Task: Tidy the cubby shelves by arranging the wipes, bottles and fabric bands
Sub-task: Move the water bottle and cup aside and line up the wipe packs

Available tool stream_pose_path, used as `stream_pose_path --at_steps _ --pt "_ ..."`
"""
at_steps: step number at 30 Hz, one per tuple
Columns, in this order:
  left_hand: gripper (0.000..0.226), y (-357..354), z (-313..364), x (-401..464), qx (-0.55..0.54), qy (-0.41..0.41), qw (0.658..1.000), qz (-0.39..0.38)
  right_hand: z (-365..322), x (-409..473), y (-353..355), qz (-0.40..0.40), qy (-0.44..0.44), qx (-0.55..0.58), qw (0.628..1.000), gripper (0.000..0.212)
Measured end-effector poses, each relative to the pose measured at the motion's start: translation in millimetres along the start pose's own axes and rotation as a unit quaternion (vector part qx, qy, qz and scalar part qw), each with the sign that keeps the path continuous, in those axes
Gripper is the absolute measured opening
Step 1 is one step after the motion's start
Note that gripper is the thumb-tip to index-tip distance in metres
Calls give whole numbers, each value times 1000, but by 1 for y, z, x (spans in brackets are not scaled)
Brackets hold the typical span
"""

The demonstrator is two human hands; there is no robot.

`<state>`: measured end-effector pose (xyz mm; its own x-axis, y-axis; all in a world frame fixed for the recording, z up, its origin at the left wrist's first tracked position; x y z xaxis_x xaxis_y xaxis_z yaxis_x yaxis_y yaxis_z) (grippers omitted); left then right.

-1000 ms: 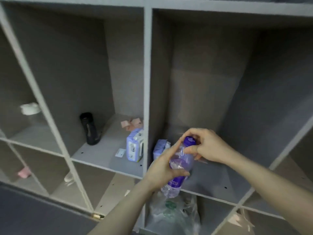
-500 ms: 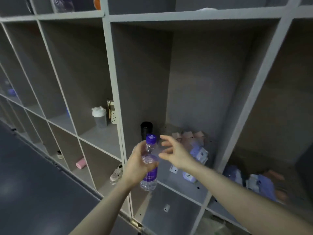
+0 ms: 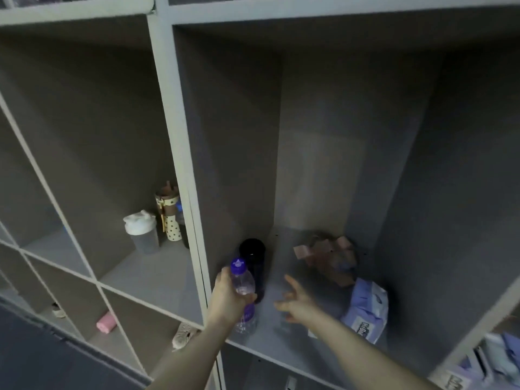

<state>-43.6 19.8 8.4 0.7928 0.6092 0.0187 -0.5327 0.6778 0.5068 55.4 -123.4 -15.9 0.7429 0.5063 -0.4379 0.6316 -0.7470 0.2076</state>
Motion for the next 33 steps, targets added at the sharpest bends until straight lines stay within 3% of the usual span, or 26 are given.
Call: stream_pose_path --at_steps 6,9,10,11,13,15,16,18,21,26,28,30,33 --pt "65 -15 -17 22 36 -12 999 -4 -14 38 -12 -14 -30 35 999 68" --pt "83 -12 -13 20 109 -30 994 -2 -27 55 -28 -35 -46 72 996 79" --pt "91 -9 -11 19 153 -69 986 20 -30 61 -33 -41 -52 83 994 83" --pt "95 -6 -10 20 210 -134 967 48 -33 64 -38 -44 -57 94 993 86" --pt "90 -2 -7 21 341 -266 899 69 -35 68 -44 -44 -64 109 991 87" --pt "82 1 -8 28 456 -333 823 63 -35 71 -45 -45 -71 127 988 89" --pt "82 2 -10 33 482 -337 807 52 -36 73 -44 -47 -73 135 987 89" --pt "76 2 -15 39 523 -324 787 49 -39 76 -44 -47 -72 130 988 87" --pt "48 0 -11 41 552 -337 761 62 -42 80 -41 -47 -69 106 991 86" --pt "48 -2 -9 44 564 -328 756 47 -45 65 -33 -60 -71 93 991 81" --pt "76 1 -9 44 550 -320 771 18 -45 56 -29 -24 -46 30 998 73" --pt "92 3 -4 37 533 -335 777 4 -38 46 -15 56 7 -124 991 73" --pt "78 -3 6 22 490 -393 778 0 -20 21 28 285 106 -328 894 83"
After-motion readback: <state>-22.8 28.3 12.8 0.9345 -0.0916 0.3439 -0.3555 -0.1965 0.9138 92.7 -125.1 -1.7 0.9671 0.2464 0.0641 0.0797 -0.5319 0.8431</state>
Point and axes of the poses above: each hand's wrist, its own x-axis towards the middle knuckle, its own y-axis out of the back of the hand, z = x × y, the point moved 1 cm from there along x, towards the middle knuckle, and after that the axes turned 2 degrees about -z, right-handed, at the moved point
